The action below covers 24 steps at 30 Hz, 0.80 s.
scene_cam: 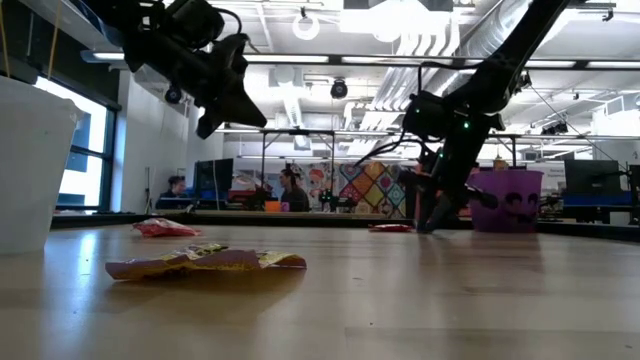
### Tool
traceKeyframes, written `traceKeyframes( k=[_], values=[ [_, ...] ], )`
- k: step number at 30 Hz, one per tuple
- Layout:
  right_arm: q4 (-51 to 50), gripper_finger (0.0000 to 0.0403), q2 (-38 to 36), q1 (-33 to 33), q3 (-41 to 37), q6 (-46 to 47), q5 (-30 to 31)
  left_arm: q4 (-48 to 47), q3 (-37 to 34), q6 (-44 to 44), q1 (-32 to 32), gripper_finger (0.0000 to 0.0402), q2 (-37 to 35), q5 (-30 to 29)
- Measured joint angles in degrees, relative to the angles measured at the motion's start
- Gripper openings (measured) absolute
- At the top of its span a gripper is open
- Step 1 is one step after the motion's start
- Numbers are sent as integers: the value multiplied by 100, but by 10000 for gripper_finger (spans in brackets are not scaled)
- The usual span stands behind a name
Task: Sort candy
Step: Put the white chocolate bar into the white bin
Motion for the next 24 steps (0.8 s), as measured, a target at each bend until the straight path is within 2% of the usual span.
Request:
traceKeyframes(
  k=[4,8,11,18,24],
  values=[
    [-86,33,-229,2,-11,-133,-185,0,0,-749,20,0,0,139],
    [-106,29,-594,97,-11,-461,-503,55,0,-1846,88,1,15,387],
    [36,32,-923,336,-11,-1072,-750,233,0,-2386,94,8,39,460],
    [257,34,-1319,1236,264,-2647,-1032,1128,0,-3460,94,78,493,888],
    [221,34,-1255,1915,848,-3340,-1055,2276,-4,-4295,94,149,1212,1298]
  ],
)
